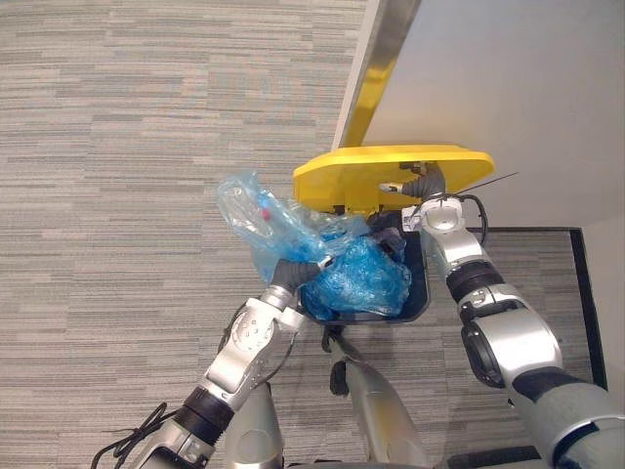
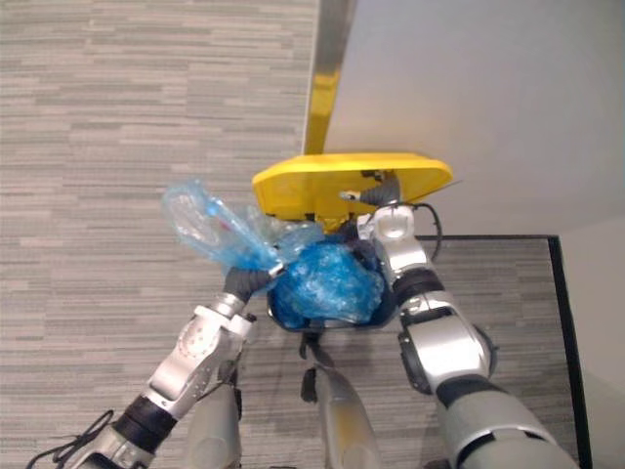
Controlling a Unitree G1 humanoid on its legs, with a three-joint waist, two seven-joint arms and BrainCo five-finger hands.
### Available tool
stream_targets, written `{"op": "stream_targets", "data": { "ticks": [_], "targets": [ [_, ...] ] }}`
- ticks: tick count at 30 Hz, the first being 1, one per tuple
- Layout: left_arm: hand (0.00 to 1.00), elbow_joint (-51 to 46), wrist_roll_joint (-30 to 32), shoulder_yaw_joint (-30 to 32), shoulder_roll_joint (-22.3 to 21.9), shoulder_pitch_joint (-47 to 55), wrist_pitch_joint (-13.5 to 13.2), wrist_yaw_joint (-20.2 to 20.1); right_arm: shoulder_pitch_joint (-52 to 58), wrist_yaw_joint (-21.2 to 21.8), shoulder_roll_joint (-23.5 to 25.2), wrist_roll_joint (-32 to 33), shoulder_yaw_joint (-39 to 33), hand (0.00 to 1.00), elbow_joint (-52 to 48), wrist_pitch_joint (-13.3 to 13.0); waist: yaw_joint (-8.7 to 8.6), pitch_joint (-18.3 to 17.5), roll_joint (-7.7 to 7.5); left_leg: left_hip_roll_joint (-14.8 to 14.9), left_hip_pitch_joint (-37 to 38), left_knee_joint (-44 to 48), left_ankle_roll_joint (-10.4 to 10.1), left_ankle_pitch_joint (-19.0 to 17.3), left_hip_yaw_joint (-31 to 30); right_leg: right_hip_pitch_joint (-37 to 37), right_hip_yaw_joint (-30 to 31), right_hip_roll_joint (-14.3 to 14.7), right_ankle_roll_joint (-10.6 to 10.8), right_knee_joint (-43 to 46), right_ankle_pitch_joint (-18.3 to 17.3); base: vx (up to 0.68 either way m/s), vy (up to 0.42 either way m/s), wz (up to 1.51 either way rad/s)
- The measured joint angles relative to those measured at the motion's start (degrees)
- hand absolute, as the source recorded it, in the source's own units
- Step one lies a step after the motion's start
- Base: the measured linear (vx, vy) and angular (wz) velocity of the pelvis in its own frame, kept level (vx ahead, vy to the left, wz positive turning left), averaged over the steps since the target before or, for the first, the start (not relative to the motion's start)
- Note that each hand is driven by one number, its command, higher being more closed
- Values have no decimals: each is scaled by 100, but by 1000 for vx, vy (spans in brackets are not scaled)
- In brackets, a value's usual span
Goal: Gather rubbish on tea table into small bin, then transfer packed bag to large trash can.
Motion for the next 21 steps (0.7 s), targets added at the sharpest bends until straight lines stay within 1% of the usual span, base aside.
{"op": "stream_targets", "data": {
  "ticks": [5,8,13,16,17,18,19,20,21],
  "targets": [
    [100,-346,13,-287,-286,-608,-81,110,-2,34,45,0,0,0,-68,0,-10,0,-1,-1,63,-33,1,-1,77,-12,83,13,-2,36,1,43,-6,-8],
    [100,-401,21,-340,-386,-799,-122,205,-16,33,74,0,0,0,-97,0,-35,0,-1,0,61,-63,15,-8,78,-29,84,14,41,36,-30,0,0,0],
    [100,-381,80,-372,-501,-1036,-140,344,-52,31,72,-2,-13,0,-335,12,-69,3,-6,10,-44,-113,9,-4,99,-168,96,22,44,28,-33,28,-20,-3],
    [100,96,249,-379,-568,-1101,-141,386,-52,30,61,-10,-43,0,-411,26,-90,3,-7,79,-71,-105,-13,-3,128,-211,97,81,47,30,-38,60,-24,-6],
    [100,493,306,-396,-567,-1196,-119,386,-52,28,29,-13,-45,0,-560,34,-103,3,-7,91,-155,-82,-27,-8,131,-293,97,90,47,31,-38,44,-18,-6],
    [100,835,364,-407,-563,-1274,-55,387,-54,27,-13,-21,-45,0,-719,33,-116,3,-7,93,-279,-32,-38,-8,139,-403,97,90,41,41,-31,41,-16,-7],
    [100,967,368,-418,-561,-1293,-26,387,-54,28,-28,-24,-45,0,-781,32,-119,3,-8,98,-325,-1,-51,-11,143,-441,93,92,34,45,-24,46,-11,-10],
    [100,1397,450,-480,-554,-1347,53,390,-55,28,-73,-25,-44,0,-892,30,-127,4,-9,115,-438,67,-89,-26,159,-541,84,98,3,72,0,57,1,-9],
    [100,1576,492,-503,-549,-1372,99,389,-55,29,-86,-25,-44,0,-912,30,-135,6,-12,125,-467,99,-99,-34,166,-563,77,100,-23,77,18,62,9,-10]
  ]
}}
